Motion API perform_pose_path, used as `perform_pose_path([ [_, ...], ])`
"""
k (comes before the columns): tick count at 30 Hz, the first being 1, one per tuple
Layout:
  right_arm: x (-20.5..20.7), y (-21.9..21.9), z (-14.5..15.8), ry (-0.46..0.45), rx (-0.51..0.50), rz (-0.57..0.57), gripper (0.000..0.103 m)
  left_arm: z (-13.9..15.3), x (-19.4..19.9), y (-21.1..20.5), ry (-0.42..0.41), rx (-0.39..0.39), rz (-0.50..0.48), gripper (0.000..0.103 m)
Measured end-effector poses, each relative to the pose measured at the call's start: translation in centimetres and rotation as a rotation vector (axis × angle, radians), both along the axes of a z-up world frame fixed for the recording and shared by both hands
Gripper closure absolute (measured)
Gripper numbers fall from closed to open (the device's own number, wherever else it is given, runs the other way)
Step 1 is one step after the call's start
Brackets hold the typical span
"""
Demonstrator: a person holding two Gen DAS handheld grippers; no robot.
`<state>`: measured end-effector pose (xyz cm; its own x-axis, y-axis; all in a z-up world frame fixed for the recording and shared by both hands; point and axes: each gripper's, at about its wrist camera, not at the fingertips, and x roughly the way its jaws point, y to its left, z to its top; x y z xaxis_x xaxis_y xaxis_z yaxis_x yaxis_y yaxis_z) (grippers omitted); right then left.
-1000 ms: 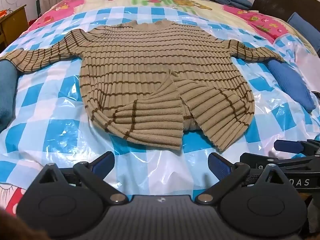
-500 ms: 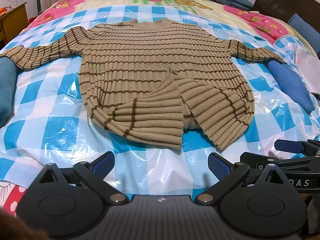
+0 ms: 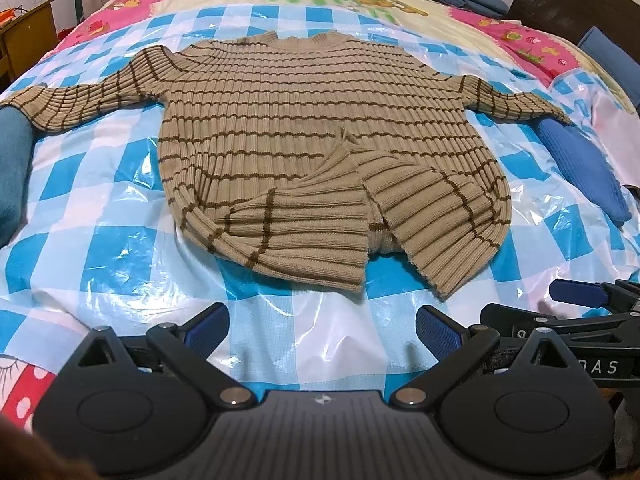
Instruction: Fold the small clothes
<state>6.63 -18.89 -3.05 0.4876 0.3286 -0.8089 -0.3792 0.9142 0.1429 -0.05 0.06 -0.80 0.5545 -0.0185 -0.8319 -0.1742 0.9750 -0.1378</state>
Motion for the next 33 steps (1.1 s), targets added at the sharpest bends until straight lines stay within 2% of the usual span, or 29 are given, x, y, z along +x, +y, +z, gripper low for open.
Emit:
perform_pose_path([
  [33,0.12,0.05,0.0,0.004,-0.001,-0.01,0.007,-0.26,0.14,0.24,0.012,-0.035,0.007,0.0],
])
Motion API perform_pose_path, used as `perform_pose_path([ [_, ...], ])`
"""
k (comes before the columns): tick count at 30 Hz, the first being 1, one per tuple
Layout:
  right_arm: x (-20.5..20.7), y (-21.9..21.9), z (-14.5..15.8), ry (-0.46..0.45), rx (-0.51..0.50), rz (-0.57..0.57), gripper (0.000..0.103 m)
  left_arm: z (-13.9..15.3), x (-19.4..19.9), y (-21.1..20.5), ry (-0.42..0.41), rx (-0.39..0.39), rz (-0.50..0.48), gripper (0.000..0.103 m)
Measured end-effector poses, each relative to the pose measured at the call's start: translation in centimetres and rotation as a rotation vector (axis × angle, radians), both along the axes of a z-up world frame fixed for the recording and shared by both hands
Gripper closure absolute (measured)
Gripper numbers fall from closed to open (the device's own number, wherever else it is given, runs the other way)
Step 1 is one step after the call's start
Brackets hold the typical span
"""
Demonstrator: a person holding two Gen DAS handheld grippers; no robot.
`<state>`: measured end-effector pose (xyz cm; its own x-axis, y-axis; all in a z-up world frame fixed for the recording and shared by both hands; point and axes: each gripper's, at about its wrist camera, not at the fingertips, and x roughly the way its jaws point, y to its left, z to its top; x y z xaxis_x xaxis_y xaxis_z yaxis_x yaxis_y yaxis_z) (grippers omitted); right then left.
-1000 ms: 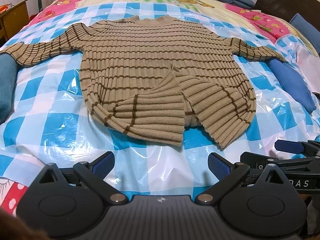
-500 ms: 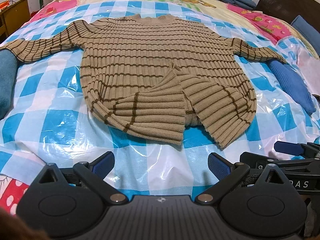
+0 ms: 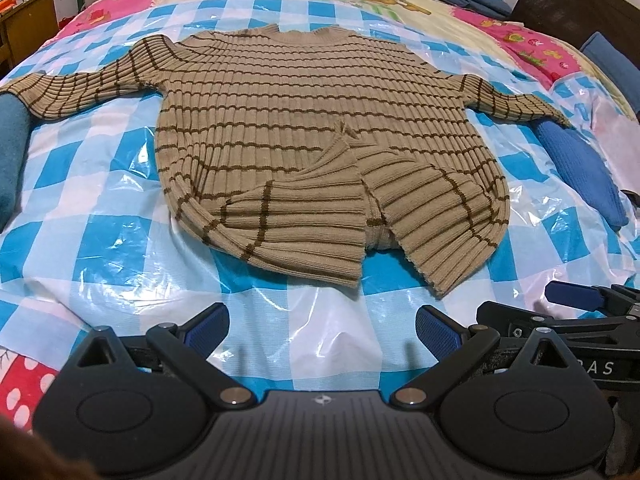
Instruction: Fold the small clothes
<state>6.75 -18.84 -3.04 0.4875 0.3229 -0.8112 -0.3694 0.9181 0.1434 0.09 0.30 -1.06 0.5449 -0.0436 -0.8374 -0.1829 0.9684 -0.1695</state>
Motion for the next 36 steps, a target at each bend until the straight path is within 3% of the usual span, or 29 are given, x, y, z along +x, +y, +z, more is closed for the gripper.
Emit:
perform_pose_path([
  [36,0.6,-0.4,0.1,-0.01,0.007,-0.019,0.007,0.5,1.0,-0.6,-0.004,0.025,-0.02,0.0],
])
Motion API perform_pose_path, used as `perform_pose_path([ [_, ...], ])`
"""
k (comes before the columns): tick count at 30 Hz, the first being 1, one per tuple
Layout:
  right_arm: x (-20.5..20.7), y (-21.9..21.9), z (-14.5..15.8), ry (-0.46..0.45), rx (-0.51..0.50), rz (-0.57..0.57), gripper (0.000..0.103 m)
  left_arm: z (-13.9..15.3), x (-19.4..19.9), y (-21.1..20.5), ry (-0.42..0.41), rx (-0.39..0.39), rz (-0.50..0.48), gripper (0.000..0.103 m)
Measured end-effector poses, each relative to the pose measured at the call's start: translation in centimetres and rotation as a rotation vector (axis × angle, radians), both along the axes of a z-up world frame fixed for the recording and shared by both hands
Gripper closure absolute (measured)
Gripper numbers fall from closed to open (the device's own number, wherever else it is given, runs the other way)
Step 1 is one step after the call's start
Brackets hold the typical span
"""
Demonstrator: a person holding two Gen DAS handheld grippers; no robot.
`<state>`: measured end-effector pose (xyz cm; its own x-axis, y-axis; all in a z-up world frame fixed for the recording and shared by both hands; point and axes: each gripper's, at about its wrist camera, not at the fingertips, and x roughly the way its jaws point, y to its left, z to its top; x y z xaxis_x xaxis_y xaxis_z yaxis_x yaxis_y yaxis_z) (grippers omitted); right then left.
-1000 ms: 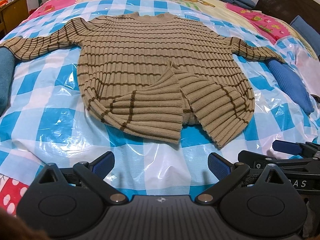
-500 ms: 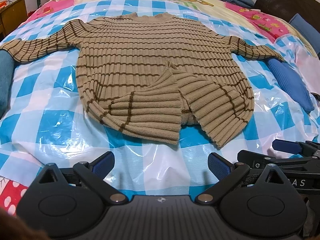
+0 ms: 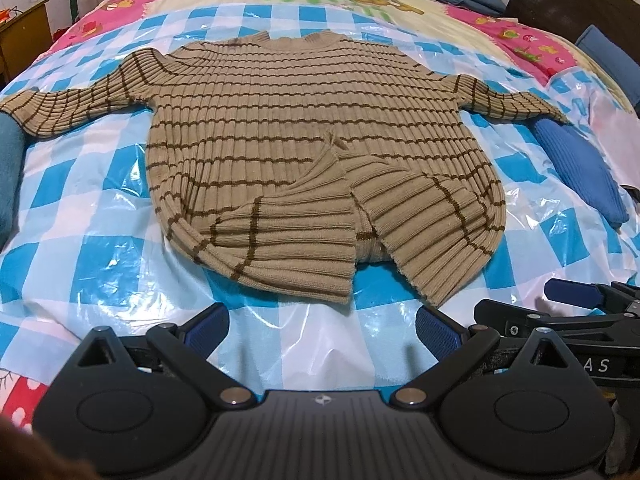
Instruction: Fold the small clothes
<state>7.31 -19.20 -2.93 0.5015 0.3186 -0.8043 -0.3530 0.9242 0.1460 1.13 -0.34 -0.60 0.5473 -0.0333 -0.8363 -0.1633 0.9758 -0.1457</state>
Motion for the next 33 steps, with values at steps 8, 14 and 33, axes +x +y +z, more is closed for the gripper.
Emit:
perform_pose_path([
  [8,0.3,0.0,-0.2,0.008,0.003,-0.005,0.007,-0.1,0.2,0.0,0.008,0.003,0.005,0.0],
  [14,0.4,0.2,-0.1,0.0,0.002,0.0,0.007,0.1,0.2,0.1,0.005,0.006,0.008,0.0],
  [33,1.2,0.2,0.9,-0.046,-0.012,-0.002,0.007,1.1,1.2,-0.1,-0.028,0.019,-0.008,0.0],
])
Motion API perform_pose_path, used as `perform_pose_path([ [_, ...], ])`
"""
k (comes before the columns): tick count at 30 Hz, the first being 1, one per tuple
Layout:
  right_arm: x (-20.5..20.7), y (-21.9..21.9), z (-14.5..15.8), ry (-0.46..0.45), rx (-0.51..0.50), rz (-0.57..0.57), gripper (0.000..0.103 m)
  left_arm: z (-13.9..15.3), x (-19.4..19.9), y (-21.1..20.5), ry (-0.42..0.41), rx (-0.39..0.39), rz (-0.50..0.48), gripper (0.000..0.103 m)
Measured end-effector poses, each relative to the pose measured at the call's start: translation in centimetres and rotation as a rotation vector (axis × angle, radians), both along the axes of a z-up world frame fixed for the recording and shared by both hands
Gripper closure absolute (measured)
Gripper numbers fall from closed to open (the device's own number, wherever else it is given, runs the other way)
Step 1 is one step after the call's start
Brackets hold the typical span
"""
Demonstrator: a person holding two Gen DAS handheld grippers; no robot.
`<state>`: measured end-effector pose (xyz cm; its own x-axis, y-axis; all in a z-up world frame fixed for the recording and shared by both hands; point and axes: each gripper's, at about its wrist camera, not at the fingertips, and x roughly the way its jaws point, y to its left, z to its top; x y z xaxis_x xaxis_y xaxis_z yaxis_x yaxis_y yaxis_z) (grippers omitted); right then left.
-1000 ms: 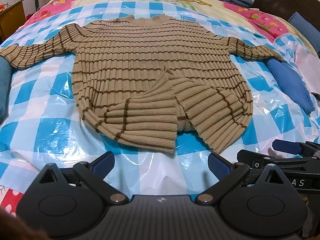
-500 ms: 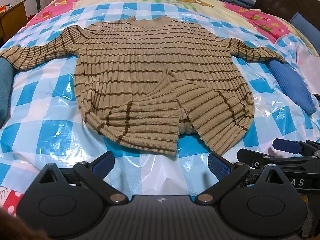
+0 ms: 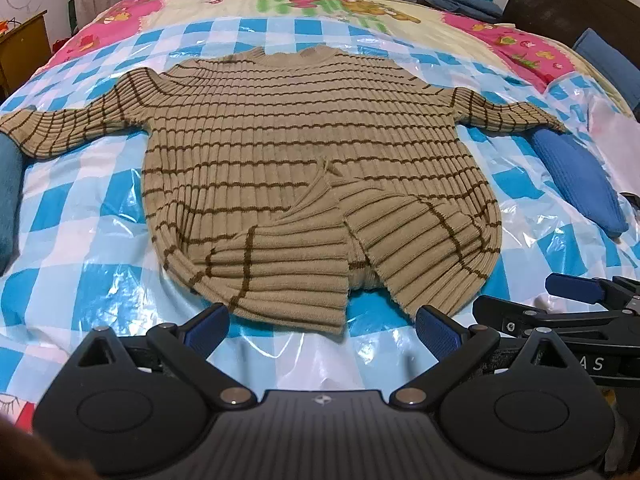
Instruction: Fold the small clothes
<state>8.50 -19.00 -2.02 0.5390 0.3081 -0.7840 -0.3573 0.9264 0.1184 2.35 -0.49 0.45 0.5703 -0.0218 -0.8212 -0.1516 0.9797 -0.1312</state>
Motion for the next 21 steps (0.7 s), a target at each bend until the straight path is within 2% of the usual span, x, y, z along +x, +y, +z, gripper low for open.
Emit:
perform_pose_path([
  [15,1.2,-0.9,0.7,-0.033,-0.002,-0.013,0.007,0.9,1.9,-1.0,-0.021,0.019,-0.039,0.0],
  [21,2.9,-2.8,2.0,-0.062,0.047,-0.05,0.009,1.9,3.7,-1.9,-0.047,0.022,-0.068,0.0],
])
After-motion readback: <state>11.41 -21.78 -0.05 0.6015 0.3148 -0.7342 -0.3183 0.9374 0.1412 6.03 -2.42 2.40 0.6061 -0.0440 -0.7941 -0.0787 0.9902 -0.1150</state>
